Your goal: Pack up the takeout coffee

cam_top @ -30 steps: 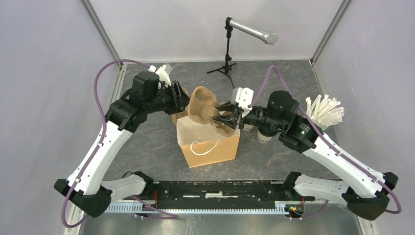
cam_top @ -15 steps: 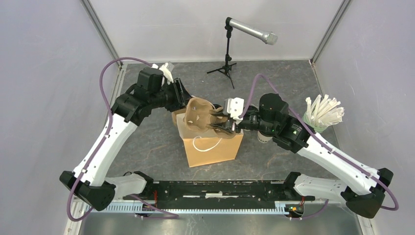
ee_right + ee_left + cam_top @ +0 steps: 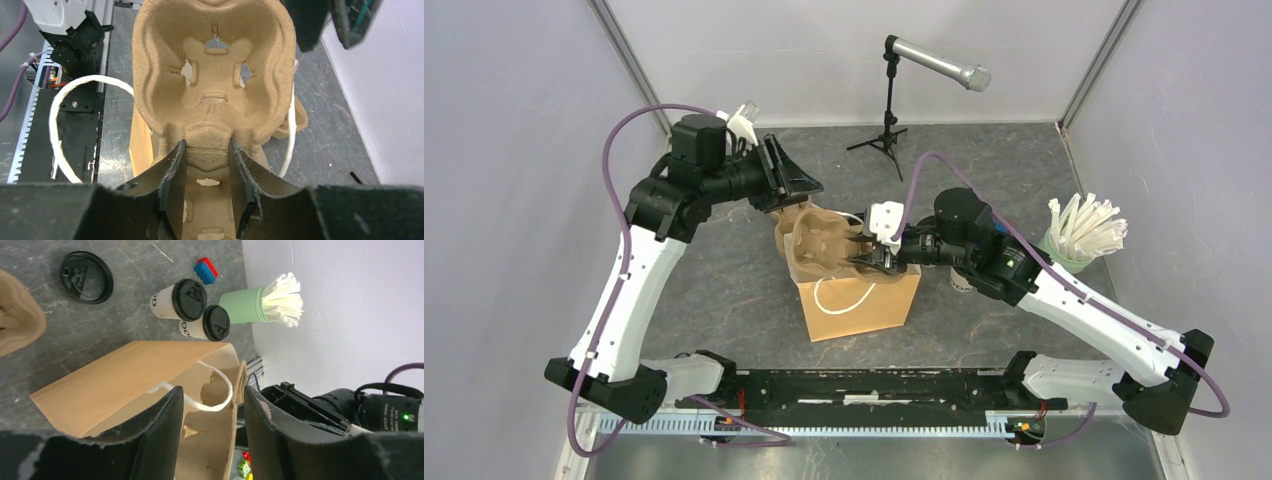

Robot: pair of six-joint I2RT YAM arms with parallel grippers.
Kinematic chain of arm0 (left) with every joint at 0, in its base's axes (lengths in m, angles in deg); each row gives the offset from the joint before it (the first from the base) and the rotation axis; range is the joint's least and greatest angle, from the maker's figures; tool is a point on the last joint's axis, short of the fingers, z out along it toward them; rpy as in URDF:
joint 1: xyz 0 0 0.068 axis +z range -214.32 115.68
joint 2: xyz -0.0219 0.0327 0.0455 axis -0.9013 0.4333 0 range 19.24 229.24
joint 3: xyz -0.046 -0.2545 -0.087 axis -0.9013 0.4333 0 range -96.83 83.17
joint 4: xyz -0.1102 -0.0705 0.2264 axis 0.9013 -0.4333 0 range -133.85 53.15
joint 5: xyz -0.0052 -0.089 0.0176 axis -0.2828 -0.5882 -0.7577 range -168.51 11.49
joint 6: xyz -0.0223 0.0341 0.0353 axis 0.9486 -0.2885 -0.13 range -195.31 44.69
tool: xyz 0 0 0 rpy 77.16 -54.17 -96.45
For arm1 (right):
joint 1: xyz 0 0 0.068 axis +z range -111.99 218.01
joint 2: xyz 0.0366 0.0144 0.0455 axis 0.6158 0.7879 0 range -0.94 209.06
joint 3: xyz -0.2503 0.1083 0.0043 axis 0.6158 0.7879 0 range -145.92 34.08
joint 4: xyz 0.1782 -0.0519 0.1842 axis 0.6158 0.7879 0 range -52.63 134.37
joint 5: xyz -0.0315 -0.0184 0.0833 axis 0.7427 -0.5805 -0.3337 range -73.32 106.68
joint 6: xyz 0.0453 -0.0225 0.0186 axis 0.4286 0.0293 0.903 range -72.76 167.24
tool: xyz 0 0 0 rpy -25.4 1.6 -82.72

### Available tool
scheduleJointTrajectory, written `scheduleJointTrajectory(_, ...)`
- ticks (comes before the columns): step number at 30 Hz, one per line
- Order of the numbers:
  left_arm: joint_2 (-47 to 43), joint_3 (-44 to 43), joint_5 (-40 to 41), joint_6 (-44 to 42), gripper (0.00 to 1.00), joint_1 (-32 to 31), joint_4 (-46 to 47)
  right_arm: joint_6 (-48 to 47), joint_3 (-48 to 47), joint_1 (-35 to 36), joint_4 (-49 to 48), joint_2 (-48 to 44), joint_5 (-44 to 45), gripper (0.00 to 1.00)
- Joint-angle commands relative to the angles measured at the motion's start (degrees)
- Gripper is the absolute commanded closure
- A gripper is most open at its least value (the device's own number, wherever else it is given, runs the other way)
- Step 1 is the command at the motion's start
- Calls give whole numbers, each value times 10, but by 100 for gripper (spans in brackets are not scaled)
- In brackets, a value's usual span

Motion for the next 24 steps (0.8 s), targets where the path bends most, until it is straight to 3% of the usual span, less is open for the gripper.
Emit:
scheduleJointTrajectory(1, -11, -52, 8, -12, 45, 27, -104, 6, -35, 2, -13, 6, 33, 62)
scheduleJointTrajectory(13, -45, -71, 108, -64, 43, 53, -267, 42, -66, 2, -55, 25, 49, 61)
scheduleJointTrajectory(24, -110, 29, 27, -10, 44, 53, -237, 41, -63, 2, -65, 36, 50, 61)
